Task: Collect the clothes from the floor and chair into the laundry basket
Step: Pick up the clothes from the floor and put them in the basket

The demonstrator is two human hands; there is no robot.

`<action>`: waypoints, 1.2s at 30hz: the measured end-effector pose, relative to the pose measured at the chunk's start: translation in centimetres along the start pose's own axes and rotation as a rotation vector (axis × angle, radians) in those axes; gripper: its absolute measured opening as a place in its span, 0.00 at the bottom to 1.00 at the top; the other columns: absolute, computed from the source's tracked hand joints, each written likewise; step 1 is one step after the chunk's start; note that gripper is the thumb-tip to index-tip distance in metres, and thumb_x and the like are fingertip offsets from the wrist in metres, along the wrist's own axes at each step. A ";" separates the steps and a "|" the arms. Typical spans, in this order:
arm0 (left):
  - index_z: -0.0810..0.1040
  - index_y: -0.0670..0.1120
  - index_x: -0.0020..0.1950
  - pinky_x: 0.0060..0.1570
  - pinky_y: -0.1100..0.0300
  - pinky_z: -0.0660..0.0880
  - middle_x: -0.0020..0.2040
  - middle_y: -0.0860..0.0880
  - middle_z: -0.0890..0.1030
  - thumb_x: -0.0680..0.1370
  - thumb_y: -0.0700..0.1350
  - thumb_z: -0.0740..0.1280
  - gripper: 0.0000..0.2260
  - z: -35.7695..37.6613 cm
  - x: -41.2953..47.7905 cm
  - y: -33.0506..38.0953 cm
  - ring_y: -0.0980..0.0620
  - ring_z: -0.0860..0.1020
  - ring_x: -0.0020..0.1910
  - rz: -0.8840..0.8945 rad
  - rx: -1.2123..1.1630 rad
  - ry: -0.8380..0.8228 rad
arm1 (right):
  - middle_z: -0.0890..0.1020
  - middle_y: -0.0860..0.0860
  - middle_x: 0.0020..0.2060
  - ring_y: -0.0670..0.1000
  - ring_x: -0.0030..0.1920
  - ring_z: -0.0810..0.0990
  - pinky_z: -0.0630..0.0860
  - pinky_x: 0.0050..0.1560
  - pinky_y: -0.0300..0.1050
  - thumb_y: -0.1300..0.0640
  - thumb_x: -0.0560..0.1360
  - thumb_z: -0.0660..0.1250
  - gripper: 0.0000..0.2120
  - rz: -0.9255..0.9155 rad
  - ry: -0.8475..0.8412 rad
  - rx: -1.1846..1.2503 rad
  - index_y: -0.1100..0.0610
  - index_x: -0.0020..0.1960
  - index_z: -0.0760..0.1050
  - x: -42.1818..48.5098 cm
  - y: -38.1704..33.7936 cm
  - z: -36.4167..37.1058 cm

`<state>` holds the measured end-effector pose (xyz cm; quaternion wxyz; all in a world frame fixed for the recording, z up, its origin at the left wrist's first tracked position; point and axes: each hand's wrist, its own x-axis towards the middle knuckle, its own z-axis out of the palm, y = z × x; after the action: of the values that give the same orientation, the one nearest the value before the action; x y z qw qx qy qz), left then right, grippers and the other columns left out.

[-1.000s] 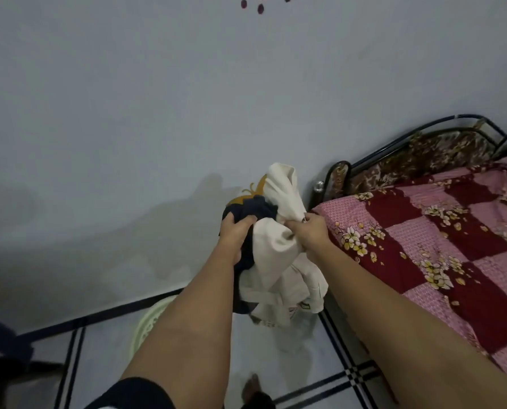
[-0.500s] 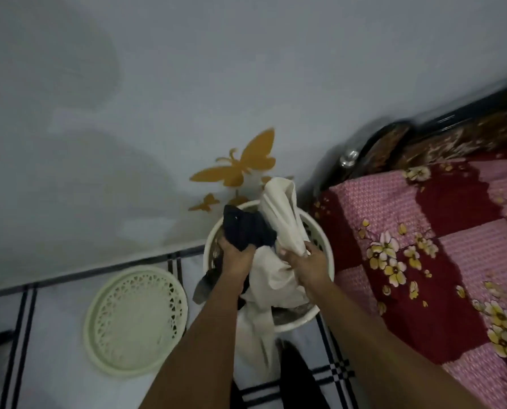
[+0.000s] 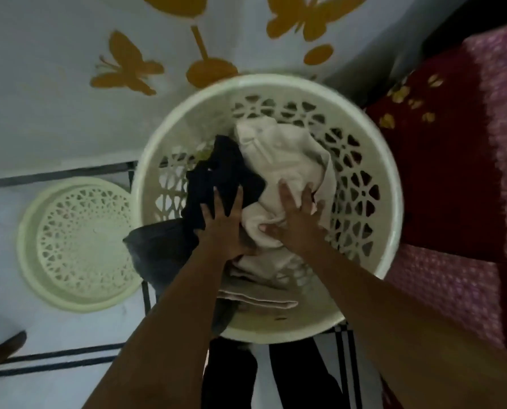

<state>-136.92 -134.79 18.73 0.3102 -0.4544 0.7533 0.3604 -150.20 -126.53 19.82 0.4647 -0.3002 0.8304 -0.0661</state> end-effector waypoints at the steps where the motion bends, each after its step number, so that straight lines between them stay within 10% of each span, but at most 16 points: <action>1: 0.30 0.59 0.74 0.70 0.30 0.52 0.77 0.42 0.33 0.66 0.63 0.73 0.56 0.8 1.8 -0.4 0.33 0.37 0.76 -0.028 0.005 -0.032 | 0.35 0.53 0.77 0.66 0.75 0.34 0.49 0.70 0.73 0.39 0.70 0.68 0.45 0.008 -0.007 -0.024 0.38 0.76 0.41 1.7 0.7 1.2; 15: 0.46 0.55 0.78 0.74 0.46 0.57 0.80 0.43 0.45 0.77 0.48 0.68 0.38 0.5 1.7 -2.0 0.41 0.50 0.78 0.070 -0.237 -0.093 | 0.38 0.55 0.78 0.63 0.77 0.40 0.49 0.74 0.68 0.42 0.74 0.65 0.39 0.010 0.041 -0.117 0.39 0.76 0.44 2.7 1.7 3.7; 19: 0.64 0.47 0.74 0.68 0.47 0.66 0.71 0.42 0.70 0.77 0.42 0.64 0.25 -3.2 -7.3 -1.8 0.41 0.68 0.70 0.193 -0.107 0.317 | 0.51 0.59 0.78 0.60 0.78 0.52 0.56 0.75 0.55 0.49 0.76 0.65 0.35 0.009 0.121 0.058 0.47 0.77 0.51 -4.3 -1.1 1.6; 23: 0.66 0.41 0.72 0.67 0.43 0.65 0.70 0.37 0.70 0.73 0.38 0.65 0.27 -3.7 -12.4 -3.9 0.35 0.66 0.71 0.017 -0.143 0.752 | 0.60 0.59 0.76 0.60 0.75 0.61 0.60 0.74 0.54 0.52 0.76 0.66 0.33 0.012 0.150 0.211 0.53 0.77 0.56 -8.8 -2.6 1.1; 26: 0.56 0.39 0.76 0.70 0.46 0.65 0.73 0.38 0.66 0.76 0.44 0.67 0.33 -3.6 -13.1 -6.5 0.39 0.65 0.72 -0.124 -0.601 0.605 | 0.63 0.59 0.75 0.59 0.75 0.62 0.59 0.75 0.51 0.55 0.76 0.66 0.31 -0.018 0.140 0.297 0.57 0.76 0.58 -10.3 -3.7 1.2; 28: 0.67 0.39 0.70 0.61 0.50 0.73 0.65 0.39 0.75 0.77 0.48 0.66 0.24 -3.7 -13.3 -7.5 0.41 0.74 0.65 -0.156 -0.797 0.524 | 0.65 0.58 0.74 0.57 0.74 0.63 0.60 0.74 0.48 0.56 0.77 0.66 0.30 -0.041 0.137 0.314 0.59 0.75 0.59 -11.1 -4.4 1.3; 31: 0.74 0.39 0.52 0.39 0.59 0.71 0.47 0.43 0.78 0.78 0.54 0.64 0.17 -4.3 -13.4 -8.7 0.45 0.76 0.47 -0.172 -0.731 0.460 | 0.67 0.57 0.73 0.56 0.73 0.65 0.62 0.73 0.48 0.55 0.77 0.65 0.29 -0.038 0.113 0.344 0.58 0.75 0.60 -11.9 -5.2 1.7; 36: 0.73 0.40 0.37 0.42 0.57 0.68 0.36 0.43 0.76 0.80 0.52 0.61 0.18 -6.4 -14.2 -8.2 0.45 0.73 0.40 -0.113 -0.480 0.444 | 0.71 0.54 0.69 0.53 0.70 0.68 0.64 0.54 0.24 0.54 0.78 0.65 0.26 -0.013 0.067 0.433 0.59 0.73 0.65 -13.5 -5.7 1.4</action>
<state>-124.75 -136.25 31.35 0.0419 -0.6231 0.6696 0.4020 -141.32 -123.38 31.15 0.4902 -0.1967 0.8097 -0.2557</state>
